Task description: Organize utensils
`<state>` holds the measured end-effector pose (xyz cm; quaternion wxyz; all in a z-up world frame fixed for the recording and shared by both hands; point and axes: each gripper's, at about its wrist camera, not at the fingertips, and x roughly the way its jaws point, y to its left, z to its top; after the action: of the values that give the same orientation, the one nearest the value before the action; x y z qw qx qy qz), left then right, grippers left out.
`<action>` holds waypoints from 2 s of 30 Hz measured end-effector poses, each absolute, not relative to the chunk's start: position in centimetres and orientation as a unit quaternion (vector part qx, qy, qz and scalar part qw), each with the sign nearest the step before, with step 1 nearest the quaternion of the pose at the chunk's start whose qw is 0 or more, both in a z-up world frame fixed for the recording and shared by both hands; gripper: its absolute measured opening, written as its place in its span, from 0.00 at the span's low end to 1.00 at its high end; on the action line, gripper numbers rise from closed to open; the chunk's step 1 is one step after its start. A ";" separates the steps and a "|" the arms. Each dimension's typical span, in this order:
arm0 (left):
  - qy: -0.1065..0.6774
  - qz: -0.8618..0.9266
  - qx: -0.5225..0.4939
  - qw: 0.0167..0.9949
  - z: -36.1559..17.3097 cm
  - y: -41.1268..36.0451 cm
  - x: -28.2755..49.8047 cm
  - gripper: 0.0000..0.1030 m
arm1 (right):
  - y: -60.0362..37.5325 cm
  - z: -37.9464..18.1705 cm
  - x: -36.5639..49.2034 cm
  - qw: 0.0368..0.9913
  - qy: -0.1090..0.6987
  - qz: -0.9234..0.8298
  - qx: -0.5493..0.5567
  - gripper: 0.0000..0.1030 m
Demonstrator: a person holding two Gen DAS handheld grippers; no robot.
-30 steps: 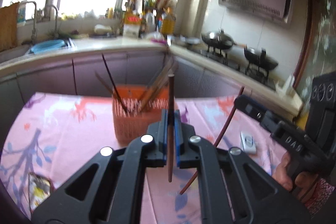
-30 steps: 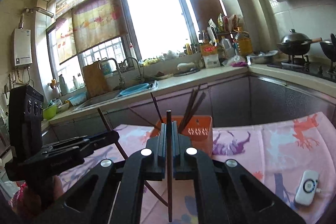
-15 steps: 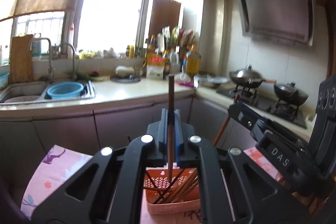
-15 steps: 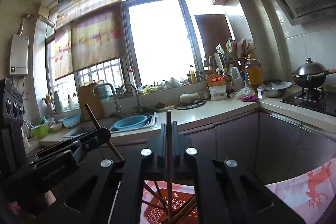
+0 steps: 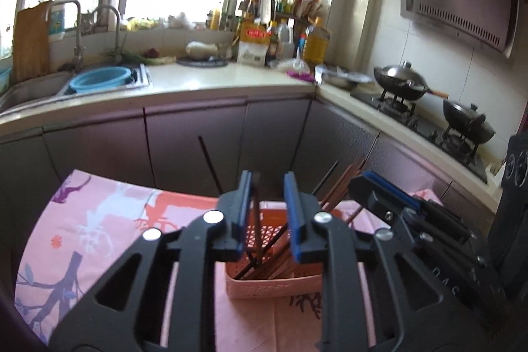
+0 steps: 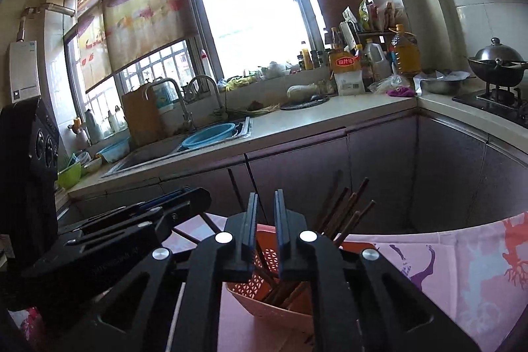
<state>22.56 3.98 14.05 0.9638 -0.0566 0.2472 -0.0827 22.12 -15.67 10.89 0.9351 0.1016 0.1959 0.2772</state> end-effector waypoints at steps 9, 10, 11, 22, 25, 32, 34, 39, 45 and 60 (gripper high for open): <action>0.176 -0.061 -0.021 0.982 16.3 3.9 9.4 0.67 | -22.1 12.8 10.4 0.938 0.150 0.257 0.178 0.16; 0.186 -0.054 -0.017 0.981 15.4 3.8 8.5 0.73 | -22.7 11.5 8.7 0.937 0.161 0.248 0.185 0.16; 0.200 -0.050 -0.013 0.978 14.3 3.7 7.7 0.76 | -23.1 10.1 7.1 0.937 0.175 0.235 0.187 0.17; 0.345 -0.046 -0.001 0.938 2.2 0.8 1.8 0.92 | -21.8 -2.8 -0.9 0.899 0.360 0.172 0.182 0.18; 0.349 -0.038 -0.011 0.936 1.4 1.4 1.4 0.93 | -21.1 -3.4 -1.1 0.892 0.378 0.172 0.180 0.18; 0.345 -0.013 -0.030 0.938 1.7 3.4 1.6 0.93 | -20.2 -2.6 -0.5 0.895 0.374 0.170 0.176 0.21; 0.342 -0.008 -0.032 0.939 1.9 3.9 1.5 0.93 | -20.1 -2.4 -0.6 0.896 0.371 0.170 0.177 0.21; 0.329 0.001 -0.028 0.944 2.3 4.3 1.2 0.93 | -20.4 -1.3 -0.6 0.903 0.355 0.166 0.177 0.21; 0.313 0.018 -0.001 0.950 3.1 3.8 0.8 0.93 | -21.2 0.0 -0.6 0.909 0.335 0.164 0.185 0.21; 0.288 0.047 0.009 0.957 5.4 4.1 1.0 0.93 | -21.6 1.3 -0.2 0.911 0.322 0.167 0.195 0.21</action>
<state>0.96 4.09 5.36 0.9566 0.0086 0.2876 0.0469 -0.16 -21.63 1.35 0.9114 0.1953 0.3215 0.1669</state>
